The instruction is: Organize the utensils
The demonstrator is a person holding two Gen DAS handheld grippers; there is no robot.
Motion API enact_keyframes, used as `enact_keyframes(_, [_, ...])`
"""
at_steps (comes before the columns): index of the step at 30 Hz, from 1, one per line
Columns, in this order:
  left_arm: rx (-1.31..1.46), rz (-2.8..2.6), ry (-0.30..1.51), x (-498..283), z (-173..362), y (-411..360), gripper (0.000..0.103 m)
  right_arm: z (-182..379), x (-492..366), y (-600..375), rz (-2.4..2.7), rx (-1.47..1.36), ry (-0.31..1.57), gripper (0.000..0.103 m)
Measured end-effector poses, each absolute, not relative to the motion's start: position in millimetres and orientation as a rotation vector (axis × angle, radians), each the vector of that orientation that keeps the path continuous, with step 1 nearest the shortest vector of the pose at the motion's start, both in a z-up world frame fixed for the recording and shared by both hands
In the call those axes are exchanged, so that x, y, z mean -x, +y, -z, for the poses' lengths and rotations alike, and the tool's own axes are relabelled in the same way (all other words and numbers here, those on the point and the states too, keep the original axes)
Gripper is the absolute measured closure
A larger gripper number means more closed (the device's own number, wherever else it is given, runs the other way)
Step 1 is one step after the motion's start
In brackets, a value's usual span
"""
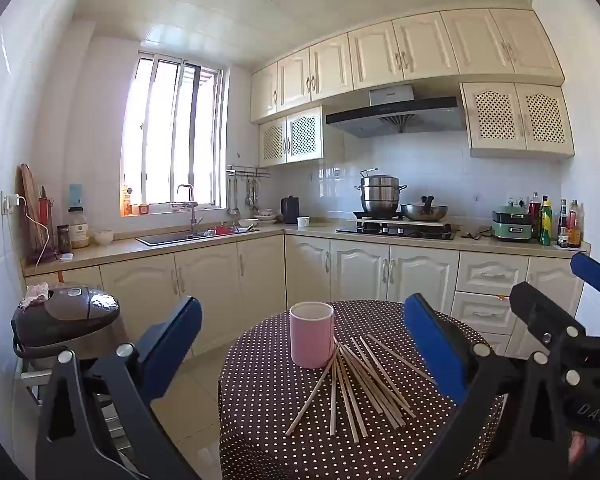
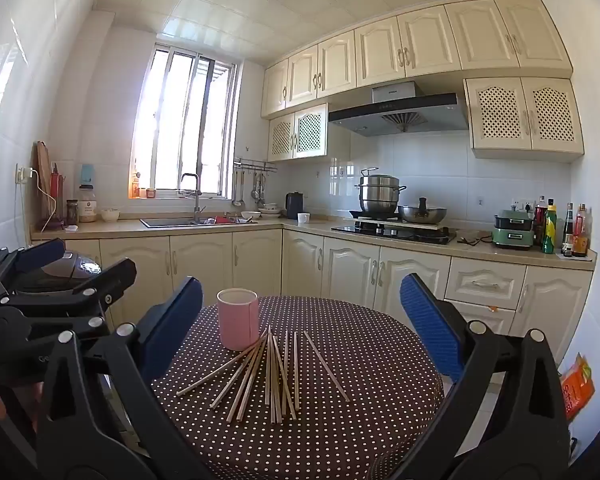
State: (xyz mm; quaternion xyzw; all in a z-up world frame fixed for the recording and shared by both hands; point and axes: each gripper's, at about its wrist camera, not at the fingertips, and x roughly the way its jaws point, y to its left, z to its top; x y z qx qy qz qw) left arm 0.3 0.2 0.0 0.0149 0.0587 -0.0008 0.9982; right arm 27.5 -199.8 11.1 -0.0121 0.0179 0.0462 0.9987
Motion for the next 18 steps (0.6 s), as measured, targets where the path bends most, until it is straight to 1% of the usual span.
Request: enact_keyframes(18, [-0.030,-0.006,0.120,-1.7,0.4,-0.8,0.004,-12.3,-29.1,-196.1,-0.095,0.021,0.050,0.006])
